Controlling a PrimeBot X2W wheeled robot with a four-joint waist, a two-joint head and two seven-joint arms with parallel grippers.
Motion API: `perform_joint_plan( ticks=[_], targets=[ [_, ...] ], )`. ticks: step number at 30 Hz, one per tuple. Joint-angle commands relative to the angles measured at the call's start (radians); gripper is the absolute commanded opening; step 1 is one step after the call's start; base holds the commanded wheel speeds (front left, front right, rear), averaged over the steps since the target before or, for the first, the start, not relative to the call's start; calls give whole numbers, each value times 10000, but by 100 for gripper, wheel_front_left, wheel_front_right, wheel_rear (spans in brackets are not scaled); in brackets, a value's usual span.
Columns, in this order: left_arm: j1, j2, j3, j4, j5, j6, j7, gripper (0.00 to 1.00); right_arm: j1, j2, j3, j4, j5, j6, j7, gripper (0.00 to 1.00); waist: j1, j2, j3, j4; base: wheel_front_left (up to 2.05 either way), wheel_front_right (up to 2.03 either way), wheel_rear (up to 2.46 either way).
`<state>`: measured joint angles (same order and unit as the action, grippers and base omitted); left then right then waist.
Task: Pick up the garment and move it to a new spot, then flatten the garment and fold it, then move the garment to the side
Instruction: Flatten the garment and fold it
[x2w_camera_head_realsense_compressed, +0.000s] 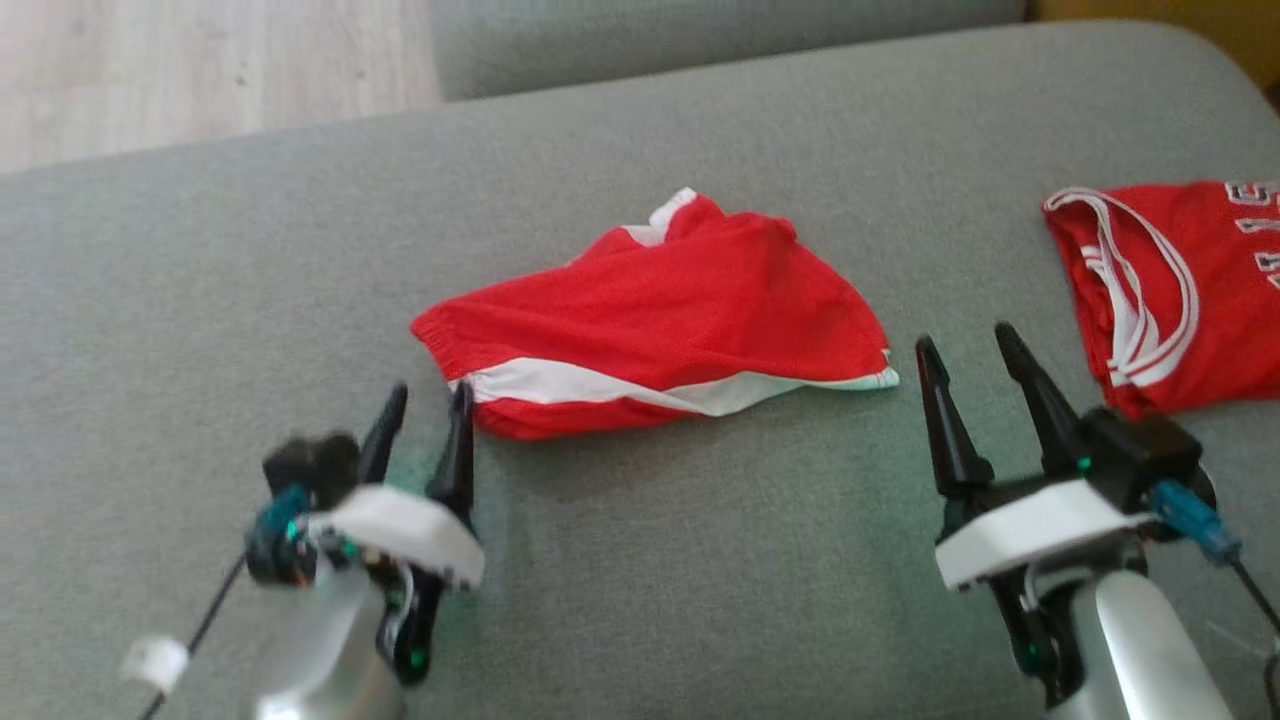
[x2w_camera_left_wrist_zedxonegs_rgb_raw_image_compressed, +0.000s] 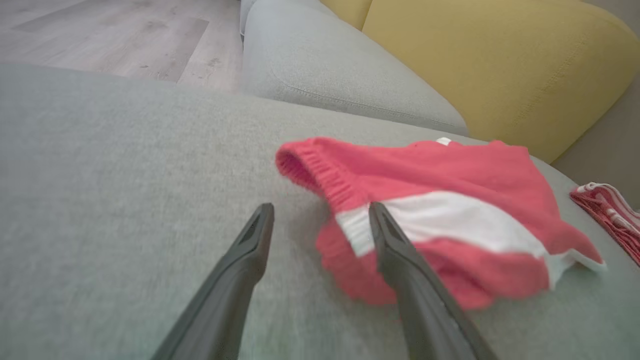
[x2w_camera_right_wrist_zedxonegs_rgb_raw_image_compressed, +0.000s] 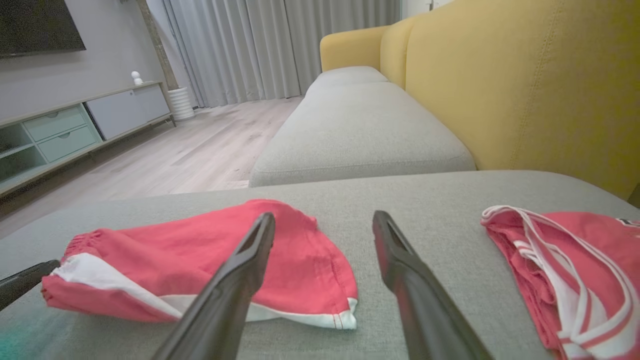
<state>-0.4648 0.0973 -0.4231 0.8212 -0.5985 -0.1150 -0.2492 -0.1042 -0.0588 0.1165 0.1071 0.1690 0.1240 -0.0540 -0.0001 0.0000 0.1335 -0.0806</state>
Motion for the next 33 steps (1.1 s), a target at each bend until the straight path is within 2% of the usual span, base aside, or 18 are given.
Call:
perform_joint_plan(
  ticks=[1,4,8,11,16,22,33],
  targets=[
    [78,290,309,-454,-89,-42,-112,100,5,65,127,-326,83,67,-26,100,1,0,-249,188,0,0,0],
    [694,609,442,-1149,-76,-4,-118,100,171,68,26,-382,97,67,18,100,1,0,-453,303,0,0,0],
    [1593,1033,1098,-2873,233,242,-122,100,319,70,-74,-475,88,67,41,100,1,0,-653,430,0,0,0],
    [2399,1326,1438,-3929,524,182,-123,100,416,71,-80,-479,48,67,77,100,1,0,-849,432,0,0,0],
    [3435,1523,2374,-5102,783,442,-124,100,675,32,-156,-431,-34,67,176,100,1,0,-1170,411,0,0,0],
    [4243,1593,2718,-5799,938,696,-125,100,914,2,-278,-436,-33,67,305,100,1,0,-1332,373,0,0,0],
    [4754,1515,2653,-6617,974,1077,18,100,959,35,-276,-586,-38,67,404,100,1,0,-1255,360,0,0,0]
  ],
)
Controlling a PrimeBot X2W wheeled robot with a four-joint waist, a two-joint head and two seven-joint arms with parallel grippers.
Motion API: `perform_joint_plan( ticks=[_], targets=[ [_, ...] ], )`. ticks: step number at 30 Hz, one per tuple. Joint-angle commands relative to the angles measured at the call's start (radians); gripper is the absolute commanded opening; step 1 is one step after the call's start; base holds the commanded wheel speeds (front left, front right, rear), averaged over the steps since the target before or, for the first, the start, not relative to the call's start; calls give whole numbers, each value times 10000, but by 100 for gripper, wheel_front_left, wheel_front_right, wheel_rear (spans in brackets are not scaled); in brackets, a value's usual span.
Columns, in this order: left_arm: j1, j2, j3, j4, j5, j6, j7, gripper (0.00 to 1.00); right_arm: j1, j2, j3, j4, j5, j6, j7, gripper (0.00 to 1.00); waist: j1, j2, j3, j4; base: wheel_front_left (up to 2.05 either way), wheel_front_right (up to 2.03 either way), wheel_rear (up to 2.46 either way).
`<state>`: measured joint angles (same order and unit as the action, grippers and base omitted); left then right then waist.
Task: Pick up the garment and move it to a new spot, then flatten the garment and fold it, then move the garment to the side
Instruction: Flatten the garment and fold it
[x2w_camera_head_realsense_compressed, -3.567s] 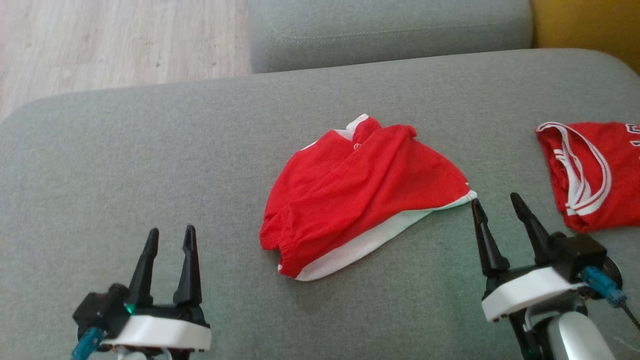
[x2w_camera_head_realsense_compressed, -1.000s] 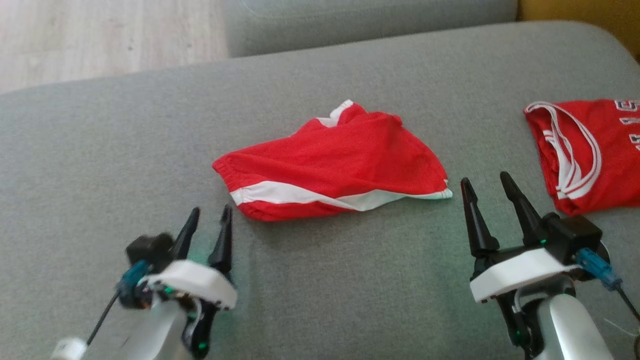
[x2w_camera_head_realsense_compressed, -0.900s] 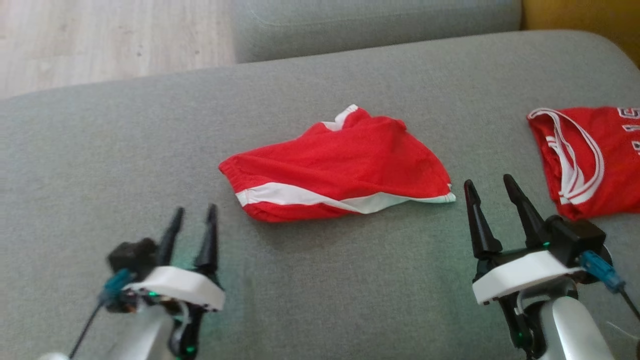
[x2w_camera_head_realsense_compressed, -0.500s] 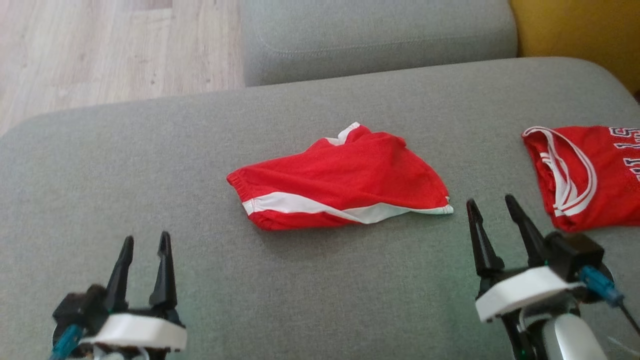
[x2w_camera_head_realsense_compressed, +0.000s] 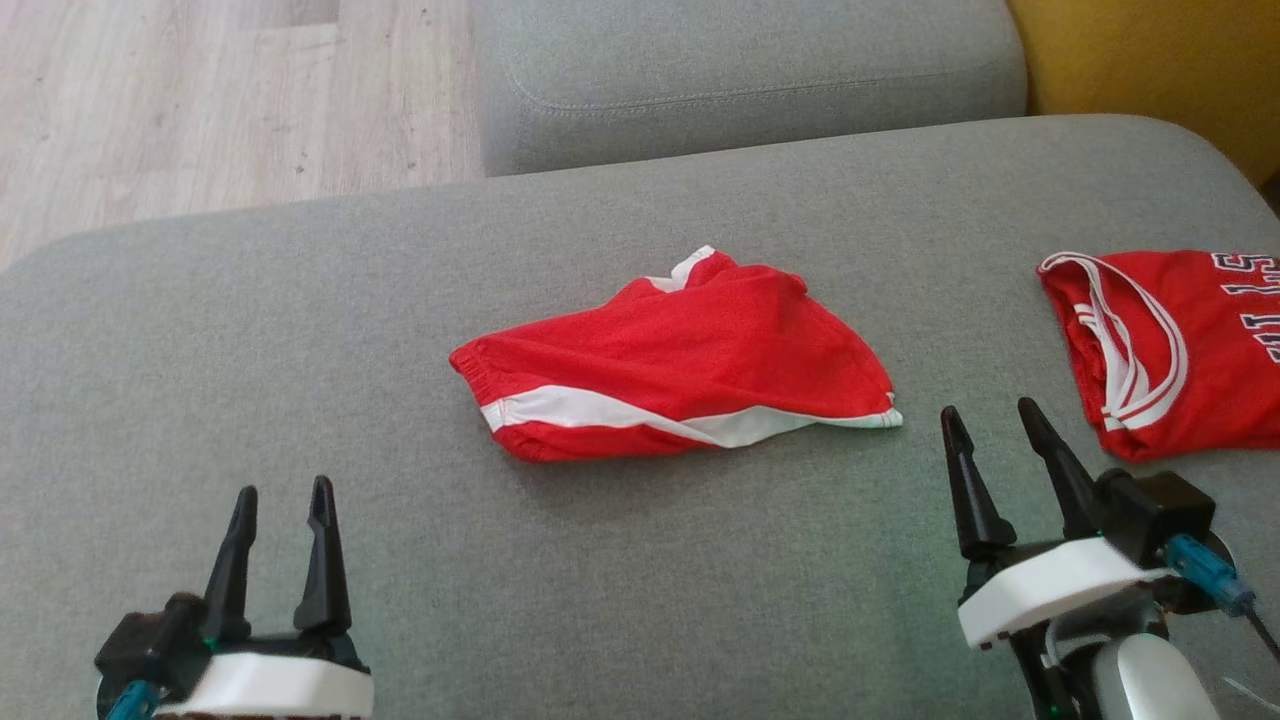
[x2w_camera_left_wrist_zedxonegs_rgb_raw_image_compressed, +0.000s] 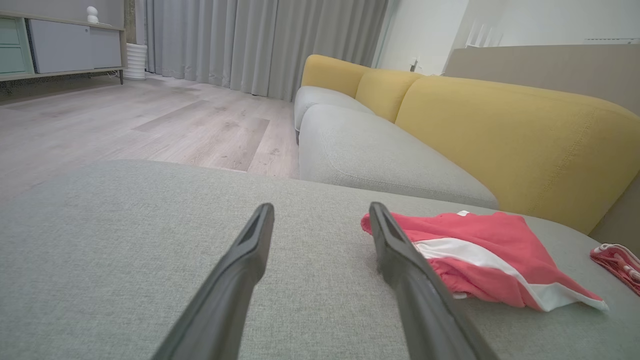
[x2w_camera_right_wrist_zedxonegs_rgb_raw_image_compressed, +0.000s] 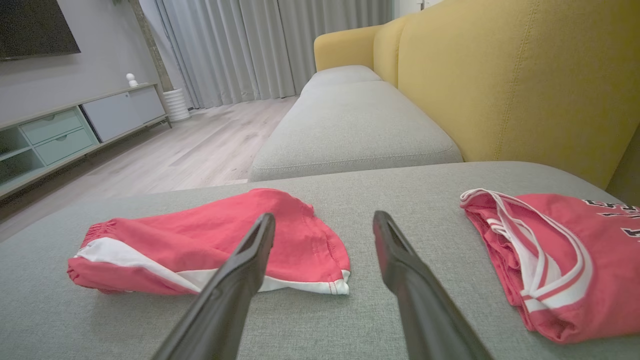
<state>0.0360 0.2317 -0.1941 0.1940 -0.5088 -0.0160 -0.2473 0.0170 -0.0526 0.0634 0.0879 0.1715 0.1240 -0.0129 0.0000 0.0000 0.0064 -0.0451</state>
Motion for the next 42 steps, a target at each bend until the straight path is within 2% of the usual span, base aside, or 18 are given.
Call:
perform_joint_plan(
  ticks=[1,8,11,15,20,28,39,40,41,42],
  targets=[
    [-246,169,355,-383,74,106,15,100,-258,-24,258,-397,-61,67,-3,100,0,0,35,9,0,0,0],
    [-472,18,108,-579,-37,38,290,100,-331,-13,235,-449,-52,67,-25,100,0,0,282,77,0,0,0],
    [-992,-260,-166,-480,-342,-178,772,100,-428,-9,289,-493,-78,67,-20,100,0,0,510,135,0,0,0],
    [-1914,-501,-727,122,-600,-610,1465,100,-676,-19,490,-504,-77,67,-15,100,0,0,870,85,0,0,0],
    [-2961,-896,-1114,1275,-954,-883,1740,100,-1054,-19,757,-490,-62,67,-78,100,0,0,1374,-114,0,0,0],
    [-4100,-1185,-1220,2921,-1368,-985,1914,100,-1422,-8,1009,-392,-2,67,-203,100,0,0,1895,-452,0,0,0],
    [-4474,-1281,-1702,3370,-2325,-1133,2095,100,-1502,1,974,-175,19,67,-330,100,0,0,1885,-449,0,0,0],
    [-4486,-1251,-1802,3325,-2365,-1137,2092,49,-1508,2,978,-167,16,67,-331,100,0,0,1873,-437,0,0,0],
    [-4495,-1215,-1917,3262,-2395,-1139,2071,16,-1512,2,984,-162,10,67,-326,100,0,0,1863,-425,0,0,0],
    [-4500,-1170,-2061,3183,-2433,-1141,2053,0,-1514,3,986,-161,2,67,-322,100,0,0,1857,-413,0,0,0]
  ],
)
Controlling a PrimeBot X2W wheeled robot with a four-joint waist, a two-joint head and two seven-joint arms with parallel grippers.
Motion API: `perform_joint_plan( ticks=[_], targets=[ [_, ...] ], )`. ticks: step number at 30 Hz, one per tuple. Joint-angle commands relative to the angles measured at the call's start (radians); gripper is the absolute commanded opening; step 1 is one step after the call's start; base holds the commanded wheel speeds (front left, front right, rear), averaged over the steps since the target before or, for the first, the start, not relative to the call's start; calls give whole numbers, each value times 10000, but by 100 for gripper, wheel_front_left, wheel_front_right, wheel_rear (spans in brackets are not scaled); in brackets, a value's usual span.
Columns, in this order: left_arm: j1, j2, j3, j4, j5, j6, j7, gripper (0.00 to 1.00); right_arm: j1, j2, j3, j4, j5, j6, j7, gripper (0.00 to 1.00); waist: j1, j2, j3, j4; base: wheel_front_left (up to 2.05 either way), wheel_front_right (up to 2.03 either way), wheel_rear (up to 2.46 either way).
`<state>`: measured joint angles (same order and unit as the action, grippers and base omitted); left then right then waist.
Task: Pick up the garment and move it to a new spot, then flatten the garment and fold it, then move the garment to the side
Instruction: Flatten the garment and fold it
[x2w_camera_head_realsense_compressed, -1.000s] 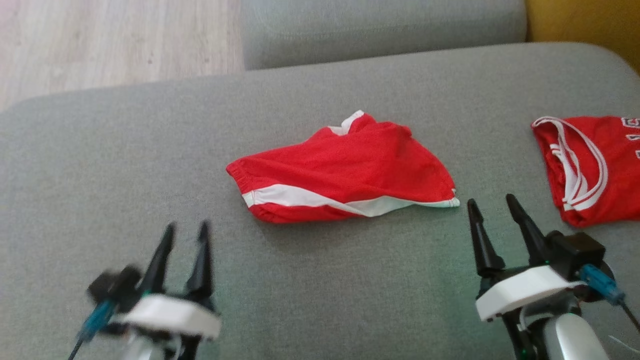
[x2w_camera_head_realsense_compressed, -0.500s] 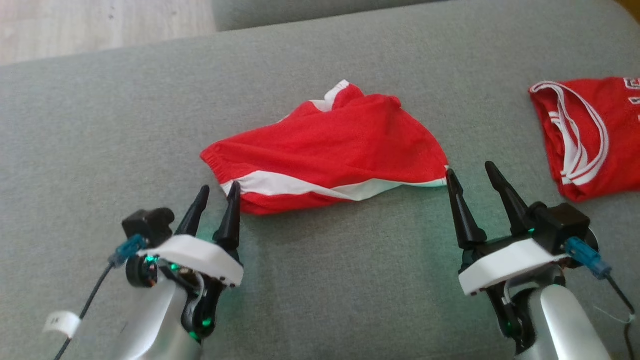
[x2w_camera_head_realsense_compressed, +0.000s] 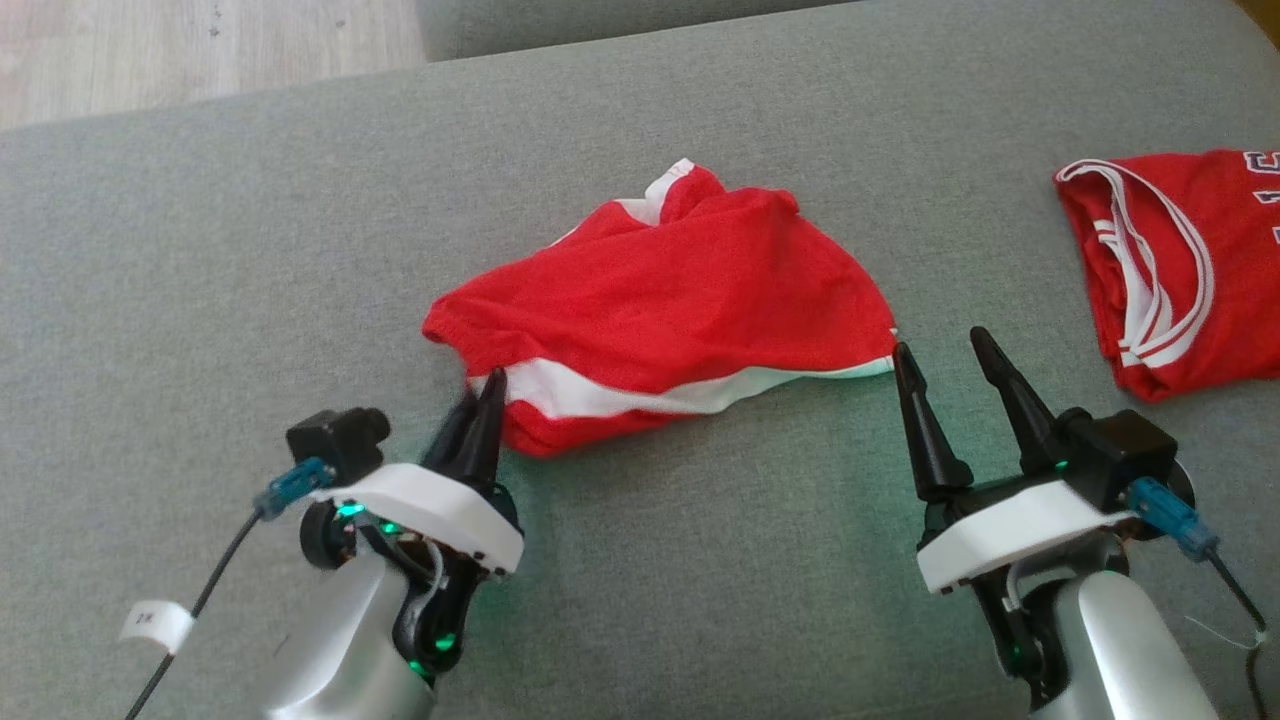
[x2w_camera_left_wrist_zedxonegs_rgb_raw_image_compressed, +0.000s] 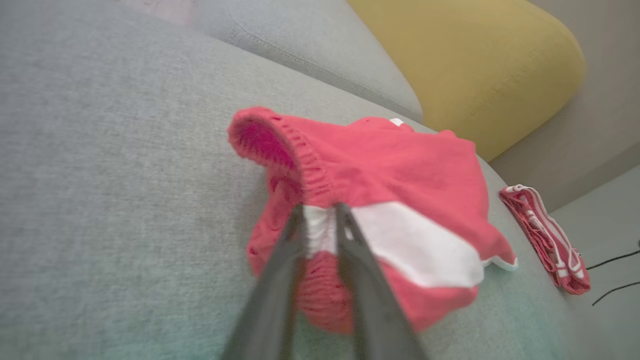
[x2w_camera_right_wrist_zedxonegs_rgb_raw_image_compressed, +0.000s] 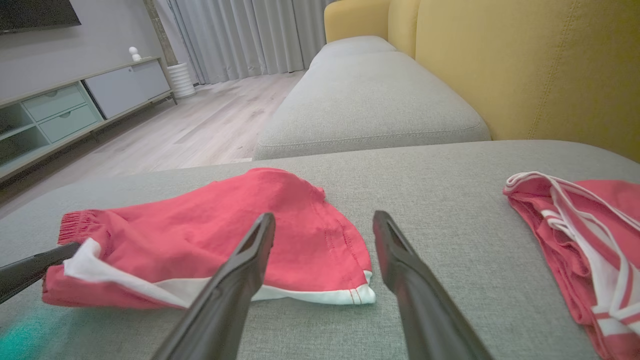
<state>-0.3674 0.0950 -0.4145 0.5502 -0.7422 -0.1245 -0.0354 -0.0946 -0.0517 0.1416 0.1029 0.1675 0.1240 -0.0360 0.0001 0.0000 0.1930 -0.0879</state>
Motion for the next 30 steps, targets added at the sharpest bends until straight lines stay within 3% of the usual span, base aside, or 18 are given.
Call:
perform_joint_plan(
  ticks=[1,6,11,21,26,27,28,30],
  targets=[
    [-472,335,-125,-510,-141,-57,-147,0,-396,-5,204,-310,41,67,-85,100,-1,0,-21,35,0,0,0],
    [-357,585,-453,-639,156,-59,-689,0,-480,-1,100,-245,67,67,151,100,-1,0,86,77,0,0,0],
    [-26,757,-667,-867,444,-56,-1006,0,-691,9,-734,233,126,67,774,100,-1,0,330,194,0,0,0],
    [8,720,-1020,-1089,556,-54,-1110,0,-2099,13,-1090,2527,-96,67,1269,100,-1,0,843,622,0,0,0],
    [-135,720,-1177,-1052,492,-56,-1116,0,-2413,13,-828,3755,-240,67,2222,100,-1,0,958,800,0,0,0],
    [-144,728,-1192,-1049,469,-57,-1125,0,-2428,13,-715,3888,-196,67,2448,89,-1,0,967,816,0,0,0],
    [-149,735,-1203,-1046,444,-57,-1139,0,-2430,13,-597,3957,-146,67,2615,3,-1,0,970,829,0,0,0],
    [-150,758,-1197,-1061,397,-58,-1234,0,-2406,13,-410,3889,-8,67,2732,0,-1,0,938,833,0,0,0]
  ],
)
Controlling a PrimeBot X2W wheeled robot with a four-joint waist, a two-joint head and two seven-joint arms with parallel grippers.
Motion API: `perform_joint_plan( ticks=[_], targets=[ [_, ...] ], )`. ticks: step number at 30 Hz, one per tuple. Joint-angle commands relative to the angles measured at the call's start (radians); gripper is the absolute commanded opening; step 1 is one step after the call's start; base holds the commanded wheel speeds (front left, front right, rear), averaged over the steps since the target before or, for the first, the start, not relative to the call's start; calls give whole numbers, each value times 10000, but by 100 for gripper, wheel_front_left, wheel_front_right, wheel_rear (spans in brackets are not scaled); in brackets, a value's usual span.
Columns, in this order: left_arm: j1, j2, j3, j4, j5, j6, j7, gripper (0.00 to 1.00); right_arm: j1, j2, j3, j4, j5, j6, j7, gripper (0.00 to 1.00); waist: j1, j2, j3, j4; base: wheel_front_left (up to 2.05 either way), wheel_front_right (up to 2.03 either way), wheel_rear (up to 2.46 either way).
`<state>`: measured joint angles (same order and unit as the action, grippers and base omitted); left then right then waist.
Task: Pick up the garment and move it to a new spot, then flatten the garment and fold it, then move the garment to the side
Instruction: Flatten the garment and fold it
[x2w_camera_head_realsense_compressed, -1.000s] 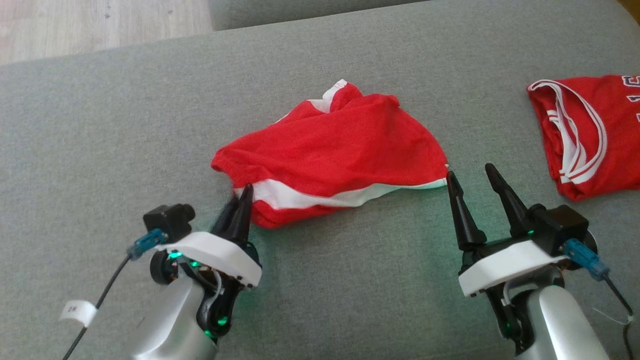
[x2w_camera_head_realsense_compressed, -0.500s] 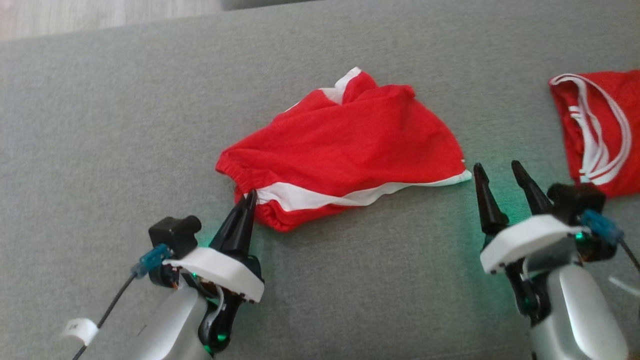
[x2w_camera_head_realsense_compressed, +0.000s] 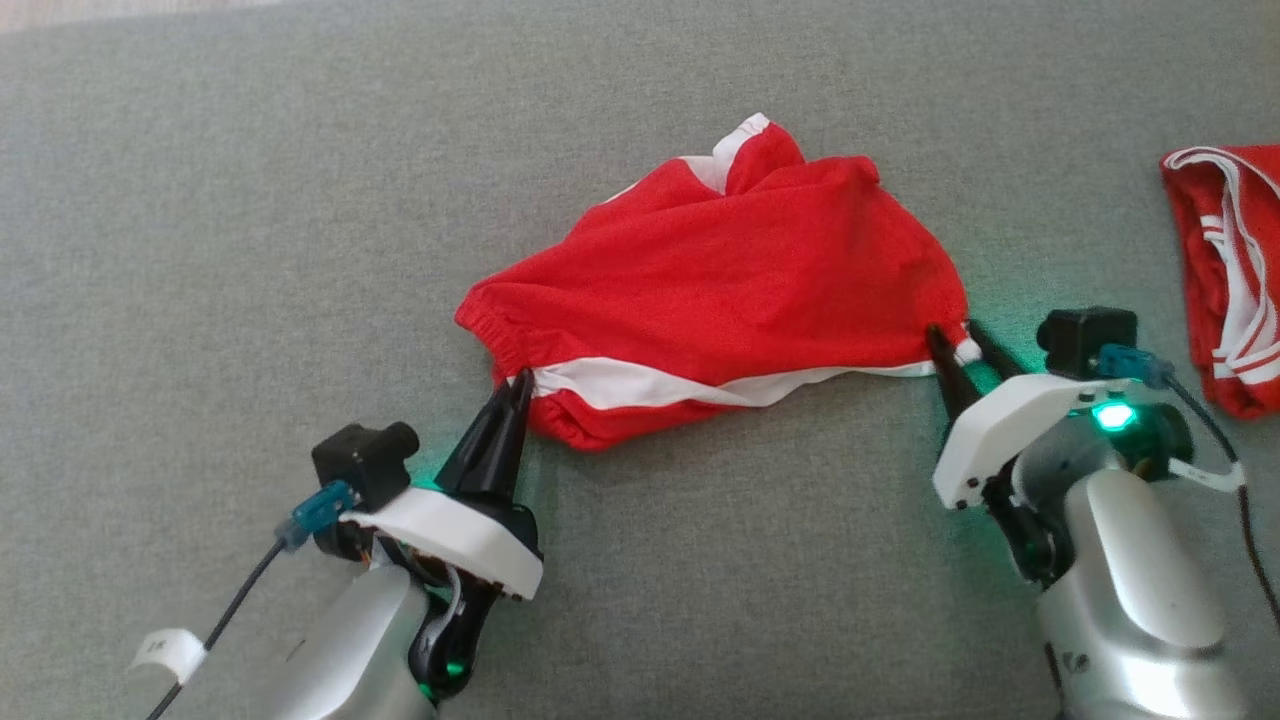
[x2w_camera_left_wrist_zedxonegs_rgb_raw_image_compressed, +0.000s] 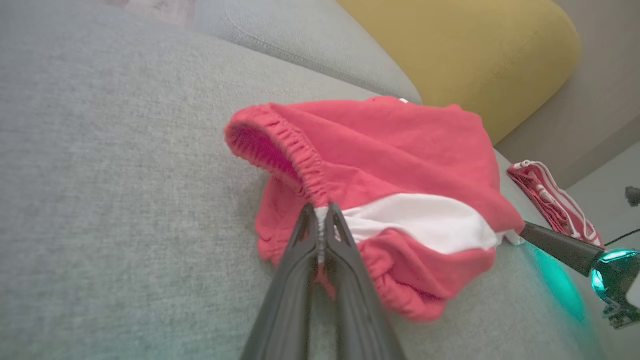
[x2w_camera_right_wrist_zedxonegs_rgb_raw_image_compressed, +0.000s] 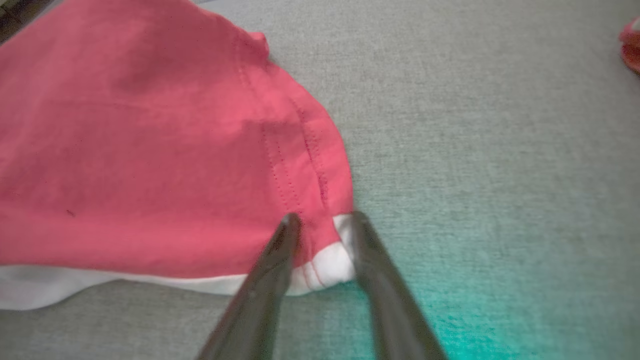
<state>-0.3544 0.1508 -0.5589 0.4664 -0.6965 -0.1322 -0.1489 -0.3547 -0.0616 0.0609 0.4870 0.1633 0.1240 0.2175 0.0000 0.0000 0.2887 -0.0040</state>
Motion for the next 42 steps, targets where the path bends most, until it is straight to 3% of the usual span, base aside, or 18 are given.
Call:
perform_joint_plan(
  ticks=[1,7,12,19,23,27,32,35,42],
  targets=[
    [-274,217,275,-257,-91,19,-187,0,219,113,408,-80,123,67,135,0,0,0,-61,-22,0,0,0],
    [-86,423,514,-1335,-426,17,-685,0,624,113,111,-1755,1007,67,-254,0,0,0,-606,-262,0,0,0],
    [327,1091,839,-3327,-925,17,-593,0,1200,114,-253,-4036,1986,67,382,0,0,0,-1253,-514,0,0,0],
    [677,2291,1525,-6685,-2198,239,941,0,1590,114,-826,-7277,2911,67,1881,0,0,0,-1729,-756,0,0,0],
    [226,2741,1816,-7715,-3008,419,2014,0,1033,114,-945,-7961,3705,67,2413,0,0,0,-1399,-820,0,0,0],
    [-544,2872,1976,-7493,-3471,459,2632,0,40,114,-893,-7408,4769,67,2408,0,0,0,-891,-863,0,0,0],
    [-2783,3090,2282,-5992,-3186,419,3069,0,-2661,114,-457,-5615,5053,67,1852,0,0,0,200,-968,0,0,0],
    [-4341,3115,2510,-4856,-2592,368,2720,0,-4548,114,-113,-4547,4670,67,967,0,0,0,670,-1069,0,0,0],
    [-7424,2728,2620,-2948,-1513,178,1260,0,-8235,114,-7,-2160,3899,67,-2365,0,0,0,1293,-1248,0,0,0]
  ],
)
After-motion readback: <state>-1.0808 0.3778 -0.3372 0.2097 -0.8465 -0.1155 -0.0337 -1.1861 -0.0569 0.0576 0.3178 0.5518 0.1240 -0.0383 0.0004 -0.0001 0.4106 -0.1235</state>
